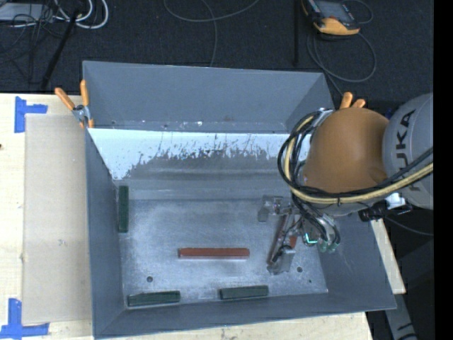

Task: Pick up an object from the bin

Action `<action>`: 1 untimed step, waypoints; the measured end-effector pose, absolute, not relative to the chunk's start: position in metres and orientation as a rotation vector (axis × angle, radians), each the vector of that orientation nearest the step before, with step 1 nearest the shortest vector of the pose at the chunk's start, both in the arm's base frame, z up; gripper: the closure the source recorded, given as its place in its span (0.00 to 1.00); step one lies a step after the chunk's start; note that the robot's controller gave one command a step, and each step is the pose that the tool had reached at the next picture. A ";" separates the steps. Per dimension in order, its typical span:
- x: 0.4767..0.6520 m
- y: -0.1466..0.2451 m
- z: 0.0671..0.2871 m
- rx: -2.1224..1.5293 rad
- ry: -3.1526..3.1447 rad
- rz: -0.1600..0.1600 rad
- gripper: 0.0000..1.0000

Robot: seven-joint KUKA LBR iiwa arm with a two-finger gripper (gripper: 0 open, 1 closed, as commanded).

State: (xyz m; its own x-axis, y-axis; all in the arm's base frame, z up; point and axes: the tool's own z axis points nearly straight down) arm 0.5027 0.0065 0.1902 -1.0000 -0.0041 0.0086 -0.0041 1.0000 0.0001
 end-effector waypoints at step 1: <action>0.530 0.075 0.071 0.036 -3.133 -0.003 0.00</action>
Offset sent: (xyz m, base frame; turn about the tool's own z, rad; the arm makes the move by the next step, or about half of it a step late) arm 0.0293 0.0652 -0.1137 -0.0138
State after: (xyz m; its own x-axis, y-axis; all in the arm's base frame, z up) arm 0.5304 0.0748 0.0713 -0.9997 -0.0230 0.0079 -0.0230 0.9997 0.0017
